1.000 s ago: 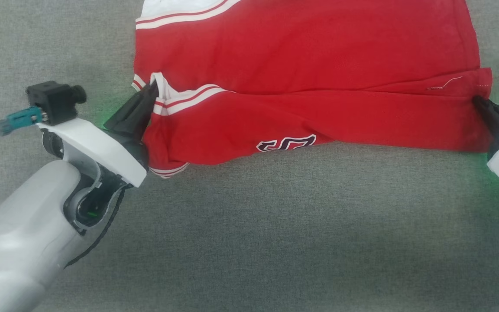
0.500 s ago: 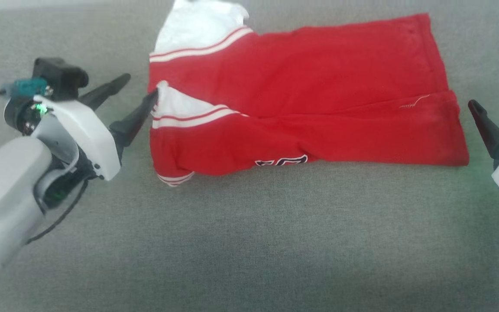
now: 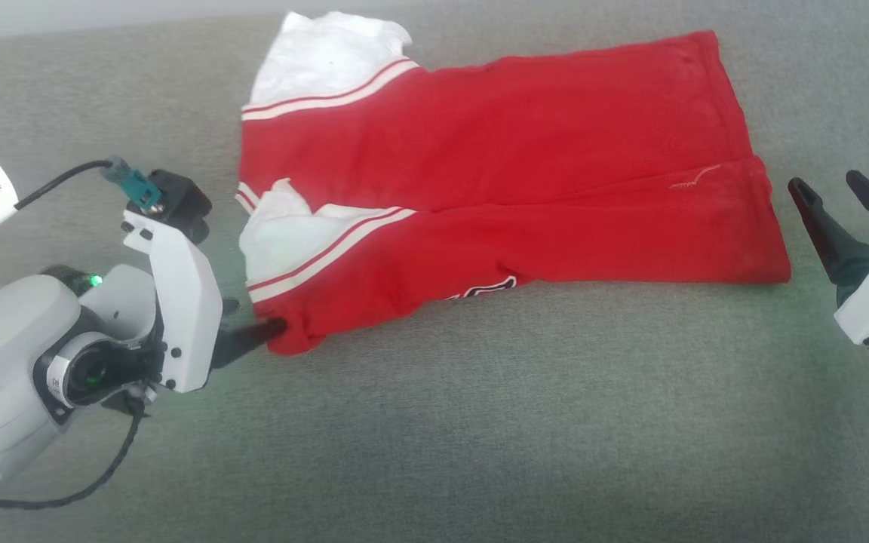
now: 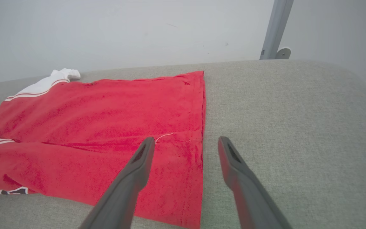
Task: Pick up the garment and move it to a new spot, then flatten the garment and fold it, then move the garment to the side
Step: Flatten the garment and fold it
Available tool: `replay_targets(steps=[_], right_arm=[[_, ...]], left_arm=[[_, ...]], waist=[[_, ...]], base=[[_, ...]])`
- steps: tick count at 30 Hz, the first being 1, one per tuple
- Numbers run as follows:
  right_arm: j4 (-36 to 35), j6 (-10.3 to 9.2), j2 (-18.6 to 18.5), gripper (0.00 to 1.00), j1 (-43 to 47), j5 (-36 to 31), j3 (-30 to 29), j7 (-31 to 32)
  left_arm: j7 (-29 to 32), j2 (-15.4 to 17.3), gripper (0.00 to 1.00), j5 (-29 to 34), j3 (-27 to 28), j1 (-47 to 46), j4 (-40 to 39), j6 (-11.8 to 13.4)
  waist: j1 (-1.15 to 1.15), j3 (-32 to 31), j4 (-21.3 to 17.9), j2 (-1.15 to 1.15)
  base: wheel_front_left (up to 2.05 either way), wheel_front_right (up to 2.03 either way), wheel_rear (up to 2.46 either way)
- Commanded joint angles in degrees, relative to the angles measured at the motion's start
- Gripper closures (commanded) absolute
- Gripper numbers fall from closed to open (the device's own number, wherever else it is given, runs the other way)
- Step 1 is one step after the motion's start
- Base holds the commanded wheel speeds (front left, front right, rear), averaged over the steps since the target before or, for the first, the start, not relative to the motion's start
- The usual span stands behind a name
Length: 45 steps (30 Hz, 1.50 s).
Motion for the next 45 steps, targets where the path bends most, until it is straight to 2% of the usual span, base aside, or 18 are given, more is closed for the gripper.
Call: replay_targets(steps=[1,5,11,13,14,19,28,32,36,37,39,40,45], right_arm=[[-0.43,0.0,0.26,0.0,-0.12,-0.39,-0.08,0.14],[-0.8,0.0,0.53,0.0,-0.98,-0.28,-0.4,0.04],[-0.69,0.0,0.77,0.0,-1.42,-0.14,-0.49,-0.41],[-0.64,0.0,0.66,0.0,-1.61,-0.17,-0.48,-0.27],[-0.63,0.0,0.53,0.0,-1.71,-0.17,-0.46,-0.1],[-0.86,0.0,-0.73,0.0,-2.11,0.15,0.99,2.54],[-1.32,0.0,-7.59,0.0,-5.19,3.85,9.95,19.49],[1.21,0.0,-8.9,0.0,-7.97,4.79,12.11,26.63],[3.88,0.0,-8.57,0.02,-9.81,4.66,13.93,30.24],[4.33,0.0,-8.33,0.2,-10.1,4.78,14.08,30.41],[4.94,0.0,-8.2,0.93,-10.24,5.05,14.58,30.76],[5.29,0.0,-8.2,1.0,-10.19,5.18,14.61,30.59],[6.03,-0.01,-9.22,1.0,-8.76,6.03,14.23,29.88]], left_arm=[[0.6,-0.12,0.0,-1.16,0.21,0.52,-0.14,0.46],[2.78,0.0,0.0,-4.04,0.32,1.52,0.65,0.93],[3.61,-2.83,0.0,-7.86,0.58,3.24,4.7,-0.81],[4.01,-3.97,0.58,-9.55,1.1,3.9,5.75,-1.86],[4.37,-4.31,0.98,-10.3,1.16,4.03,6.19,-2.41],[4.83,-4.92,1.0,-10.34,0.98,3.76,6.98,-3.94],[3.29,-6.19,1.0,-7.77,0.93,1.87,7.92,-5.48],[2.79,-7.35,1.0,-6.63,0.84,1.19,7.89,-5.96],[2.18,-8.46,1.0,-6.04,0.82,0.83,8.34,-6.47],[2.02,-8.71,1.0,-5.91,0.83,0.78,8.46,-6.68],[1.57,-9.2,1.0,-5.86,0.91,0.88,8.8,-6.9],[1.21,-9.29,1.0,-5.69,0.98,0.93,8.96,-6.93],[-0.75,-8.61,1.0,-5.75,1.49,2.03,8.98,-7.65]], waist=[[0.0,0.81,-0.75,0.0],[0.0,2.35,-2.08,0.0],[0.0,4.05,-3.46,0.0],[0.0,4.34,-3.77,0.0],[0.0,4.44,-3.89,0.0],[0.0,4.59,-3.95,0.0],[0.0,5.17,-2.21,0.0],[0.0,5.95,-1.14,0.0],[0.0,6.31,-0.26,0.0],[0.0,6.32,-0.11,0.0],[0.0,6.21,0.18,0.0],[0.0,6.05,0.28,0.0],[0.0,4.08,0.52,0.0]], base=[[0.0,0.0,0.0],[0.0,0.0,0.0],[0.0,0.0,0.0],[0.0,0.0,0.0],[0.0,0.0,0.0],[0.0,0.0,0.0],[0.0,0.0,0.0],[0.0,0.0,0.0],[0.0,0.0,0.0],[0.0,0.0,0.0],[0.0,0.0,0.0],[0.0,0.0,0.0],[0.0,0.0,0.0]])
